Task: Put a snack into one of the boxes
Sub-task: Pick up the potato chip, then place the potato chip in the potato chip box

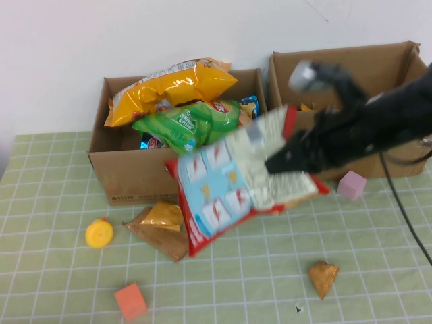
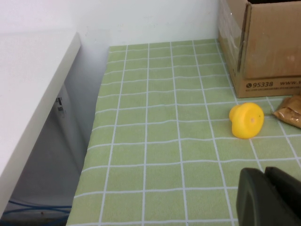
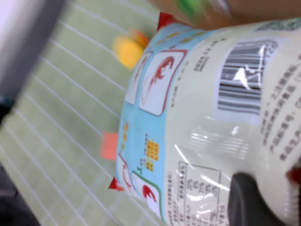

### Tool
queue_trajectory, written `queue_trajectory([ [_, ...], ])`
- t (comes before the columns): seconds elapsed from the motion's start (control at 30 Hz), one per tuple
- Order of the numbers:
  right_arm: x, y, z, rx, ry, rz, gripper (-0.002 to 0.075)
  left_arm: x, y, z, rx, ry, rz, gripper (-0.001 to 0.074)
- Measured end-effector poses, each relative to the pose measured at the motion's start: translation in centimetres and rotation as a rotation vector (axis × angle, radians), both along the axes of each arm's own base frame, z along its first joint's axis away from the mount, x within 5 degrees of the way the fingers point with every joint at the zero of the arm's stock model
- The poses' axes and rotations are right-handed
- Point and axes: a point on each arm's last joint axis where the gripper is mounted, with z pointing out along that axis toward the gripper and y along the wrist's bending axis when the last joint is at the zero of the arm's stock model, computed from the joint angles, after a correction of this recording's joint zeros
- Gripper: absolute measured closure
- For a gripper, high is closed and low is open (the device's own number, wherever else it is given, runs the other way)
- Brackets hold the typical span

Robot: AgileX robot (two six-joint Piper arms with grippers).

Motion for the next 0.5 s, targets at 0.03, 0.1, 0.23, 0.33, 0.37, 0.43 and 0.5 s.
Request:
queue_trajectory([
  [0.03, -0.7, -0.2, 1.7, 0.015, -0.045, 0.009, 0.0627, 0.0, 0.0, 0.0, 0.0, 0.0, 0.0, 0.0738],
  [0.1, -2.0, -0.5, 4.7, 0.057, -0.128, 0.019, 0.0627, 0.0, 0.0, 0.0, 0.0, 0.0, 0.0, 0.0737],
  [0.23, -3.0, -0.5, 8.3, 0.17, -0.248, 0.022, 0.0627, 0.0, 0.0, 0.0, 0.0, 0.0, 0.0, 0.0738],
  [0.33, -2.2, -0.1, 9.9, 0.241, -0.336, 0.013, 0.0627, 0.0, 0.0, 0.0, 0.0, 0.0, 0.0, 0.0738],
  [0.37, -1.8, 0.1, 10.3, 0.263, -0.35, 0.006, 0.0627, 0.0, 0.0, 0.0, 0.0, 0.0, 0.0, 0.0738],
  [0.43, -0.3, 0.6, 10.9, 0.304, -0.389, -0.003, 0.0627, 0.0, 0.0, 0.0, 0.0, 0.0, 0.0, 0.0738],
  [0.5, 1.6, 1.3, 11.2, 0.326, -0.413, -0.011, 0.0627, 0.0, 0.0, 0.0, 0.0, 0.0, 0.0, 0.0738],
])
